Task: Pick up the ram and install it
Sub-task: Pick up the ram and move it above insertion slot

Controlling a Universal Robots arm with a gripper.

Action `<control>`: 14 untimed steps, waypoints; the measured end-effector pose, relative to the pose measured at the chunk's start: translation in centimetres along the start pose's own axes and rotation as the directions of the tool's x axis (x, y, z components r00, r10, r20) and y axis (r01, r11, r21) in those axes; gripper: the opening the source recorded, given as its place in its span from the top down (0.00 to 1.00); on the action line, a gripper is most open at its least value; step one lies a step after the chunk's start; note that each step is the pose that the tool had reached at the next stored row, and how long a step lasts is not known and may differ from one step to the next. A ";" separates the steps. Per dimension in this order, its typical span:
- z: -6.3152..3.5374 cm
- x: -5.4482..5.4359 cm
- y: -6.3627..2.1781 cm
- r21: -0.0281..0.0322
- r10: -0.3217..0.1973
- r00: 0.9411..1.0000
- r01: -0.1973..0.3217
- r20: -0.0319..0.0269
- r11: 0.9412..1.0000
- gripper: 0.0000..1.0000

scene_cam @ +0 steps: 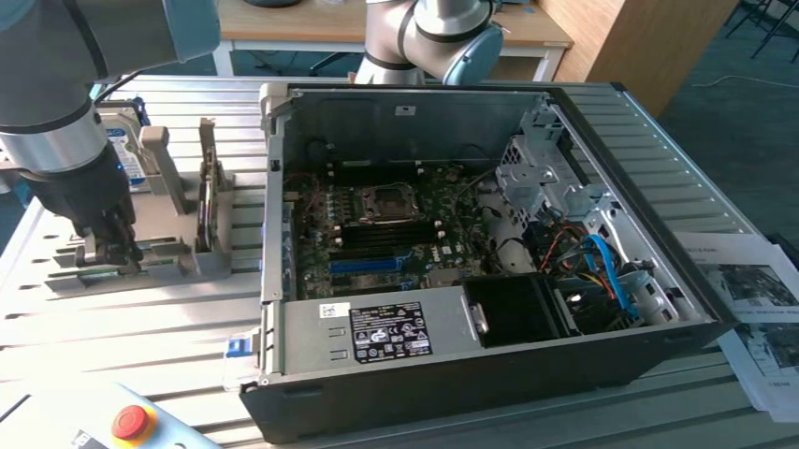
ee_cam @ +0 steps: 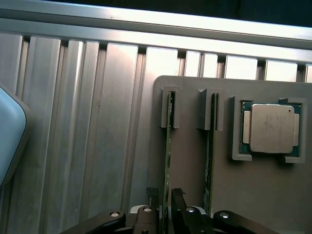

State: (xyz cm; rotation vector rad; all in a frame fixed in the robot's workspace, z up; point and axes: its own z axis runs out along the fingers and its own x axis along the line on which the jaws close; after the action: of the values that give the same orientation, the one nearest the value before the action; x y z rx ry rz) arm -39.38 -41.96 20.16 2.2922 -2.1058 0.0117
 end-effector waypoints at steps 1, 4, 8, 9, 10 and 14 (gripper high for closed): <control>0.01 0.0 -0.02 0.000 0.000 1.000 0.000 0.000 1.000 0.75; -0.01 0.0 -0.02 0.000 0.000 1.000 0.000 0.000 1.000 0.75; 0.00 0.0 -0.03 0.000 0.000 1.000 0.000 0.000 1.000 0.75; 0.00 0.0 -0.03 0.000 0.000 1.000 0.000 0.000 1.000 0.75; 0.00 0.0 -0.03 0.000 0.000 1.000 0.000 0.000 1.000 0.75; 0.00 0.0 -0.04 0.000 0.000 1.000 0.000 0.000 1.000 0.75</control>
State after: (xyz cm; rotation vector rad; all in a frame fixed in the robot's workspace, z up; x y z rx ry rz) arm -39.35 -41.94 20.15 2.2922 -2.1059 0.0117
